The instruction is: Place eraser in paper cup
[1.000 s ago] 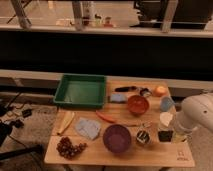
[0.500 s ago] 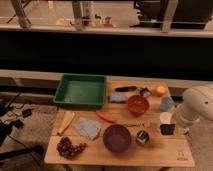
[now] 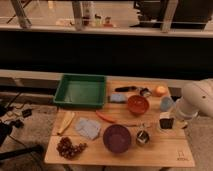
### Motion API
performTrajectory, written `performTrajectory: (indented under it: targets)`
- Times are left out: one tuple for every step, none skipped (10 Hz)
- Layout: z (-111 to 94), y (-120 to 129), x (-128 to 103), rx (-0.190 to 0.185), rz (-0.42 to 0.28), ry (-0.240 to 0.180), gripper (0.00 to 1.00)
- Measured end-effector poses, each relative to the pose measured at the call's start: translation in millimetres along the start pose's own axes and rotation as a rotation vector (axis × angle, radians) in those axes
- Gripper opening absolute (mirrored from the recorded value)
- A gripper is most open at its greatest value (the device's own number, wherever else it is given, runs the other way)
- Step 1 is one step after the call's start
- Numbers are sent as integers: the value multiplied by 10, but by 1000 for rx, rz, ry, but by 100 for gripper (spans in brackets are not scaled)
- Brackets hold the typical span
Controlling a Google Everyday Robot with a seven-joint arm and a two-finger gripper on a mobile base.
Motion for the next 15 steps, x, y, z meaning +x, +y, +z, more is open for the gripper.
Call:
performTrajectory:
  targets:
    - [12, -27, 10, 4, 5, -1, 18]
    - [31, -73, 24, 7, 14, -8, 18]
    - [48, -125, 18, 8, 29, -25, 18]
    - [58, -160, 8, 2, 41, -43, 18]
    - [63, -174, 26, -2, 53, -55, 18]
    - [63, -183, 42, -5, 63, -65, 18]
    - [71, -202, 38, -10, 73, -82, 18]
    - [74, -222, 26, -13, 78, -94, 18]
    - [91, -243, 6, -20, 84, -110, 18]
    - [111, -244, -2, -26, 87, -117, 18]
    - [142, -235, -10, -32, 90, -123, 18]
    - [176, -233, -30, -38, 89, -126, 18]
    - [222, -238, -64, -44, 87, -125, 18]
    - [263, -250, -86, -48, 84, -120, 18]
    - [295, -279, -99, -47, 80, -113, 18]
